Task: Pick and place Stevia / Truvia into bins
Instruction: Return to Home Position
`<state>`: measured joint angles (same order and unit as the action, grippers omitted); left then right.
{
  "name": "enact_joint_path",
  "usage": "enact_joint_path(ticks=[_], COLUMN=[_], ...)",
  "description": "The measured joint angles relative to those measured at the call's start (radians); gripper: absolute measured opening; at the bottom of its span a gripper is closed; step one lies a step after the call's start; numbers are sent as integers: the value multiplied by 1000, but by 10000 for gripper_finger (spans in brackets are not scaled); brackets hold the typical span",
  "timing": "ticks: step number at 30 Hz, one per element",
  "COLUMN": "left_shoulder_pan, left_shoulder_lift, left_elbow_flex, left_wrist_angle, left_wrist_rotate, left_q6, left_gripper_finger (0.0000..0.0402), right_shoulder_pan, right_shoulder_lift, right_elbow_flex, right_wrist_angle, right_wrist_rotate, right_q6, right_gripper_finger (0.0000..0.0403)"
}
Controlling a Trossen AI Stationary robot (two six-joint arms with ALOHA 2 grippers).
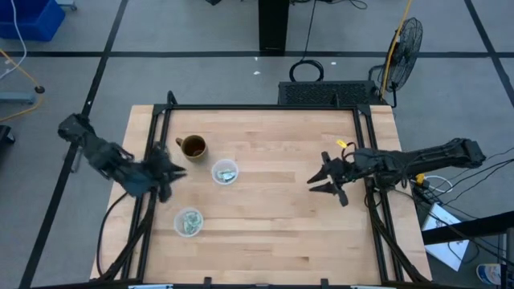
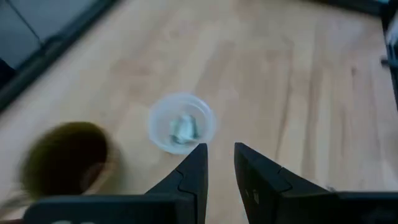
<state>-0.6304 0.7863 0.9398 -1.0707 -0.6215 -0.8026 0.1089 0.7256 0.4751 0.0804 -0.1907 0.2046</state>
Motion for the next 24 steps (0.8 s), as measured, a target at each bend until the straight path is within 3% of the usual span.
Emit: enact_joint_path(ticks=[3, 6, 8, 11, 16, 24], left_shoulder_pan=[-27, -50, -61, -71, -62, 30], left_shoulder_lift=[-94, -193, -262, -363, -483, -612], left_elbow_flex=[-23, -99, -173, -311, -525, -696], left_wrist_angle=[-39, 1, 87, 355, 814, 896], left_wrist_rotate=[-75, -77, -60, -13, 190, 93], left_q6=[-15, 10, 65, 255, 599, 659], left_gripper_finger=[85, 85, 86, 86, 86, 86], right_shoulder_pan=[-4, -5, -5, -6, -25, -82], right_shoulder_lift=[-72, -148, -191, -251, -311, -342], right_elbow_flex=[-88, -222, -307, -406, -455, -457], right_wrist_angle=[50, 195, 307, 408, 443, 426], right_wrist_rotate=[10, 9, 5, 3, 3, -64], right_q6=[-3, 46, 76, 106, 122, 65], right_gripper_finger=[116, 116, 116, 116, 116, 116])
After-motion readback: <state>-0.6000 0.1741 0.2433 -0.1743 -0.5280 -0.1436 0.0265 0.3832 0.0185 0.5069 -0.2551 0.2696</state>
